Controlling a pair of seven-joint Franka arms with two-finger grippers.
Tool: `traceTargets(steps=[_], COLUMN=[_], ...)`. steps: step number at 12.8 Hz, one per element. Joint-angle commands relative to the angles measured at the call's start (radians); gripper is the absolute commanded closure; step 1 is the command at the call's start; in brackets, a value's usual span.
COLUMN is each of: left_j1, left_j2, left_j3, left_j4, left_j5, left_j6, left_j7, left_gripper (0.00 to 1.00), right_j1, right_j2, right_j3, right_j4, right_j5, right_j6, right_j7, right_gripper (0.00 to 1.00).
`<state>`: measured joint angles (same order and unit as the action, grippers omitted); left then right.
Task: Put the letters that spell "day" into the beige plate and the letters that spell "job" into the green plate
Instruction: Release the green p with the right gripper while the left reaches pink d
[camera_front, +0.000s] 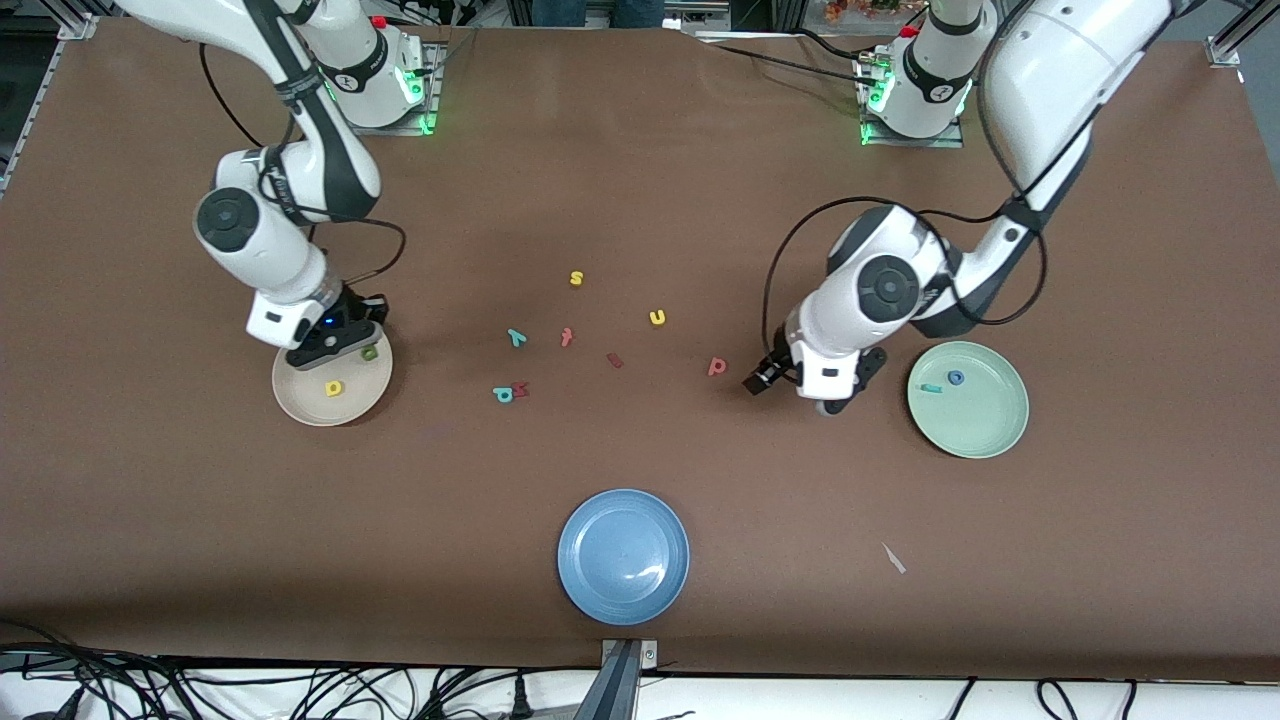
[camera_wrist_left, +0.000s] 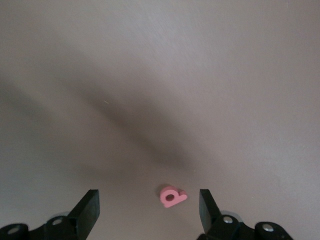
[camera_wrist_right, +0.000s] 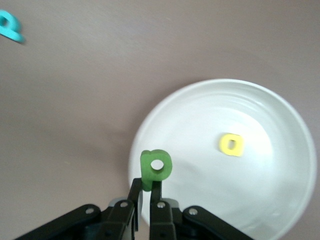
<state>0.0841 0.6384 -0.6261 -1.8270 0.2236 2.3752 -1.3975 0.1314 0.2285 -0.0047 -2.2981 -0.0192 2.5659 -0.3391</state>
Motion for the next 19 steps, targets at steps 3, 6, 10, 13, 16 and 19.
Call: traceTargets(steps=[3, 6, 10, 13, 16, 19], left_j1=[-0.152, -0.181, -0.184, -0.199, -0.198, -0.199], left_j2=[0.109, 0.121, 0.132, 0.15, 0.153, 0.167], left_j3=[0.083, 0.083, 0.083, 0.083, 0.088, 0.095], left_j4=[0.11, 0.109, 0.109, 0.109, 0.11, 0.121], left_j5=[0.137, 0.163, 0.163, 0.163, 0.163, 0.164], left_j6=[0.026, 0.026, 0.021, 0.021, 0.022, 0.022], left_j7=[-0.025, 0.034, 0.087, 0.106, 0.11, 0.112], left_gripper=[0.13, 0.1, 0.2, 0.2, 0.2, 0.22], right_j1=[-0.006, -0.006, -0.003, -0.001, 0.008, 0.039], right_j2=[-0.006, -0.002, 0.034, 0.046, 0.054, 0.075], right_j3=[-0.052, -0.052, -0.009, 0.101, 0.172, 0.21], right_j4=[-0.009, -0.011, -0.009, 0.0, 0.022, 0.035], right_j5=[-0.008, 0.001, 0.021, 0.021, 0.019, 0.009], right_j6=[-0.003, 0.0, 0.034, 0.043, 0.042, 0.046], right_j7=[-0.11, -0.103, 0.013, 0.208, 0.34, 0.469], right_gripper=[0.75, 0.35, 0.33, 0.3, 0.29, 0.29])
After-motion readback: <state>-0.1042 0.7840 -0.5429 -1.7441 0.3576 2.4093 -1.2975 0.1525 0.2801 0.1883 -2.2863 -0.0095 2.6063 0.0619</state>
